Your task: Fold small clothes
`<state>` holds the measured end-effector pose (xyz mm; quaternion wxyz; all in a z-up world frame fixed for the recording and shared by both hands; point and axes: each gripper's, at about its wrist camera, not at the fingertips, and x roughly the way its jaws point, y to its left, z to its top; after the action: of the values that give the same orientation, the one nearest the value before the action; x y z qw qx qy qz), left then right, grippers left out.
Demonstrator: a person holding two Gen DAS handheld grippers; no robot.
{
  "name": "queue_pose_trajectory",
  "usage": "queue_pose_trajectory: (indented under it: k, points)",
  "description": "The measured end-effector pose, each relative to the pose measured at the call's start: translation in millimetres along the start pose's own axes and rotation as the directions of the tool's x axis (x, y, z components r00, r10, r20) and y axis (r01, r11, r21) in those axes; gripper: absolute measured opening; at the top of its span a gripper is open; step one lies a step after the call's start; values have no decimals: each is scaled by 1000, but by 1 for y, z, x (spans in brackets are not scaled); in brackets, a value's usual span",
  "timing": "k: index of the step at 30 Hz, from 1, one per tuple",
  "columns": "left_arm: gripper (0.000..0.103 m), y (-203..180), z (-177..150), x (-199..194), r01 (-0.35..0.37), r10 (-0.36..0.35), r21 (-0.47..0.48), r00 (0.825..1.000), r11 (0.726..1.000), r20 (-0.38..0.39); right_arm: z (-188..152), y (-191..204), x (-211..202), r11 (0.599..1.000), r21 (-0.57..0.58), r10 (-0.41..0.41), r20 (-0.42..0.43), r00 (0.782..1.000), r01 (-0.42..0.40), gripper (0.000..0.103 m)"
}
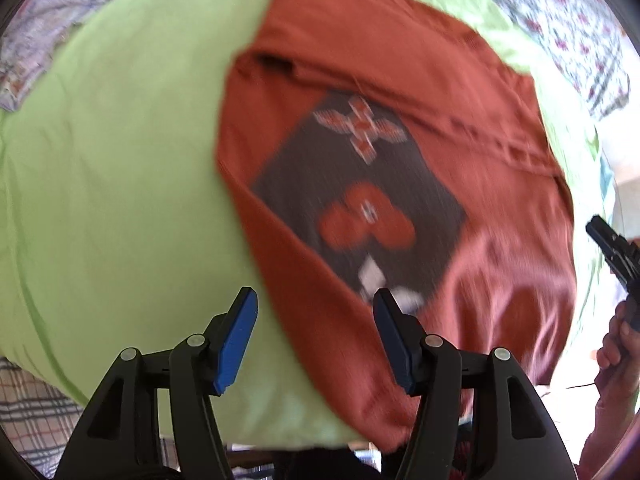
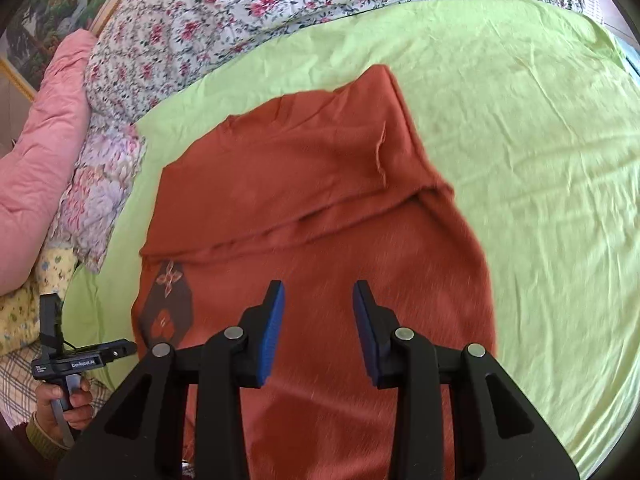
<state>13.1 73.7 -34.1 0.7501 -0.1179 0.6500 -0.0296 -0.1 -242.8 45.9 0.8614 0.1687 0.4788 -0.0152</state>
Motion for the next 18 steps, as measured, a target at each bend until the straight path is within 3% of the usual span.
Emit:
queue_pose_trajectory:
  k: [5,9,14,17,18]
  points:
    - [61,-20,-22,12,49,-47,14,994,999,-98,-30,7,-15,1000,-11,-4,0,1000,4,38]
    - [65,-35,-19,27,36,-36,2,988,999,-147,-49,7,-21,1000,0,-7,-14,1000,7,40]
    - [64,-62,-17,53,-83,97,93,981,992,-167,-66,8,-28,1000,15,-7,-16,1000,7,40]
    - [41,-70,-29,49,-144,165,177,980,974,-109,-73,7,-36,1000,18,-20,-6,1000,21,40]
    - [25,-68,-32,46,-140,160,184,982,973,-97,-75,6,-39,999,17,-28,-4,1000,28,40]
